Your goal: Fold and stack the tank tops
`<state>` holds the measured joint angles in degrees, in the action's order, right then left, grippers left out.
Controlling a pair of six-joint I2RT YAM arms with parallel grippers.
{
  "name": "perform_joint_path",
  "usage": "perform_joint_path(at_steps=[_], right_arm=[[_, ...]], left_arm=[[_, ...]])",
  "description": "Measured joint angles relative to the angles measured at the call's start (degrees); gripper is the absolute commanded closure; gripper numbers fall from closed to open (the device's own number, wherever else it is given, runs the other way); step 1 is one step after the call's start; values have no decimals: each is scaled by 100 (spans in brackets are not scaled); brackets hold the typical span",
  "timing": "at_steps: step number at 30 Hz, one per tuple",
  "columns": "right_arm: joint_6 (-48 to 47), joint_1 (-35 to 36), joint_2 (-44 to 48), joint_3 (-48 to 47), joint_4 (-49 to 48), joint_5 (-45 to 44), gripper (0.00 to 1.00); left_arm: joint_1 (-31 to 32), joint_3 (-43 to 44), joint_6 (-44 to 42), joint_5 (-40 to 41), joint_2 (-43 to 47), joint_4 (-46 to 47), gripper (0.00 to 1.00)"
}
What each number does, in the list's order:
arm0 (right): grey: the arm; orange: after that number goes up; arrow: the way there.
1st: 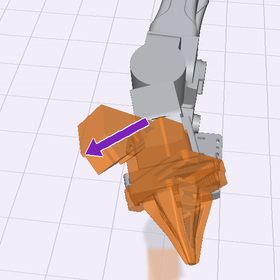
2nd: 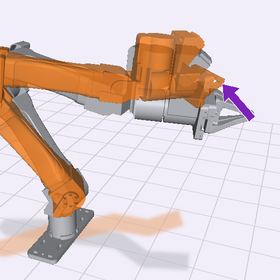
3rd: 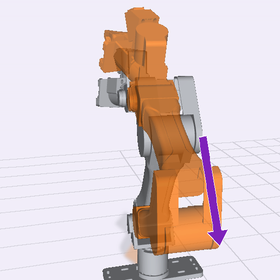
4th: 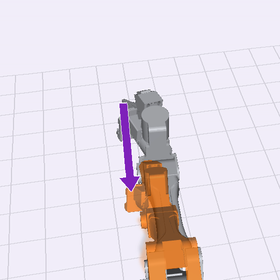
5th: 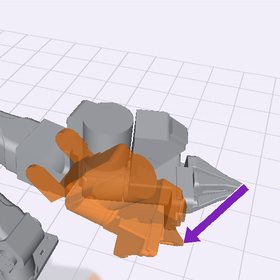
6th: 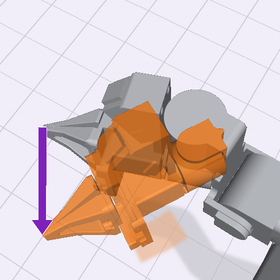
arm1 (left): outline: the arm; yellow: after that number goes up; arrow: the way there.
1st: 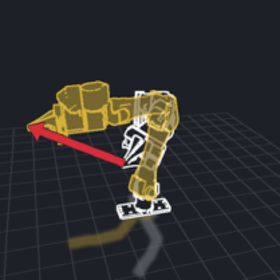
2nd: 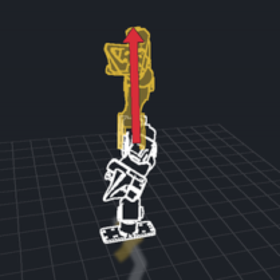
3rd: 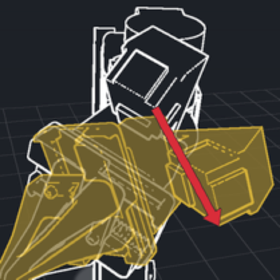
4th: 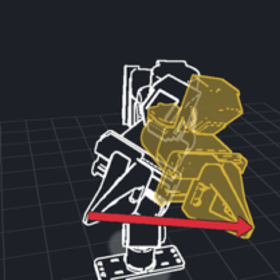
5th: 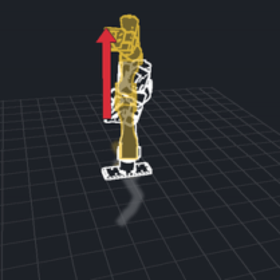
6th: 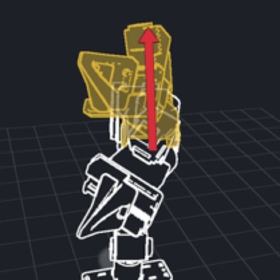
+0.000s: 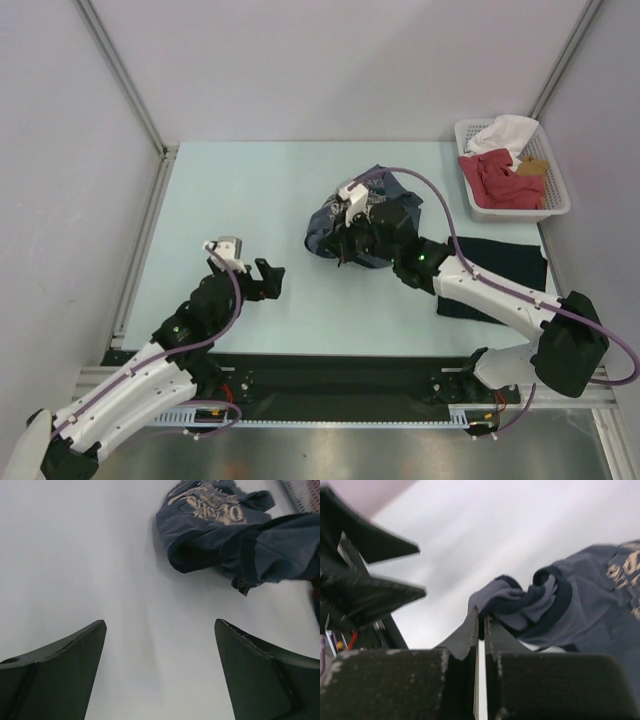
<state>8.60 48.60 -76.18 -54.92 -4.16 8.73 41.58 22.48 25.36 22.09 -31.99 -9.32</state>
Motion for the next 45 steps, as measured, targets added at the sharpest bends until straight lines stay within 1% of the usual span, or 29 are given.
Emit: perform_joint_path(at_steps=[3, 6, 8, 11, 12, 13, 14, 15, 16, 17, 18, 20, 21, 23, 24, 25, 26, 27, 28, 30, 33, 35, 37, 40, 45], right_arm=[[155, -262, -162, -608, 459, 229, 100], [240, -330, -632, -1381, 785, 431, 100], [295, -225, -1036, -1998, 1014, 584, 100], [343, 35, -1644, -2905, 1252, 723, 100], [363, 133, -1864, -3248, 1314, 737, 98], [389, 227, -2133, -3692, 1434, 741, 94], [428, 278, -2382, -4087, 1517, 750, 84], [483, 330, -2697, -4631, 1681, 763, 54], [566, 345, -2988, -5084, 1766, 793, 41], [601, 341, -3351, -5722, 1930, 852, 34], [651, 308, -3748, -6398, 2111, 894, 31], [688, 177, -4282, -7300, 2437, 914, 31], [730, 79, -4354, -7403, 2577, 914, 31], [765, -131, -4266, -7173, 2791, 905, 31], [798, -269, -4111, -6798, 2778, 876, 33], [831, -420, -3847, -6220, 2682, 857, 38], [874, -584, -3558, -5619, 2673, 848, 46], [938, -763, -3292, -5001, 2601, 831, 49], [1036, -970, -2979, -4295, 2393, 826, 50], [1185, -1366, -2485, -3220, 2304, 772, 52], [1346, -2050, -1912, -1856, 2055, 586, 55], [1381, -2337, -1685, -1252, 1930, 437, 56], [1397, -2437, -1530, -855, 1834, 319, 55], [1506, -2439, -1117, -46, 1283, 181, 55], [1572, -2417, -437, 887, 446, -133, 57]], left_arm=[[0, -57, 2, -144, 494, 17, 2], [0, -55, 7, -160, 756, 52, 2], [0, -55, 7, -181, 769, 31, 2], [0, -74, 13, -251, 798, 22, 5], [0, -96, 28, -286, 833, 26, 5], [0, -127, 68, -284, 881, 17, 5], [0, -166, 125, -282, 938, 13, 5], [0, -210, 175, -275, 1005, 7, 5], [0, -256, 234, -256, 1097, -33, 5], [2, -295, 323, -210, 1198, -81, 5], [0, -330, 435, -136, 1325, -186, 4], [0, -341, 584, -61, 1427, -317, 4], [0, -341, 660, -20, 1443, -378, 4], [0, -339, 802, 24, 1357, -535, 4], [0, -328, 883, 24, 1220, -595, 4], [0, -317, 944, 22, 1021, -638, 4], [0, -310, 1019, -11, 769, -669, 4], [0, -295, 1069, -79, 525, -671, 6], [0, -280, 1115, -168, 225, -651, 6], [2, -269, 1198, -463, -358, -570, 8], [22, -216, 1270, -892, -1128, -374, 8], [87, -96, 1285, -1058, -1552, -297, 8], [184, 197, 1281, -1104, -2046, -269, 7], [269, 772, 1268, -1137, -2859, -192, 4], [269, 1443, 1152, -1130, -3971, 2, 4]])
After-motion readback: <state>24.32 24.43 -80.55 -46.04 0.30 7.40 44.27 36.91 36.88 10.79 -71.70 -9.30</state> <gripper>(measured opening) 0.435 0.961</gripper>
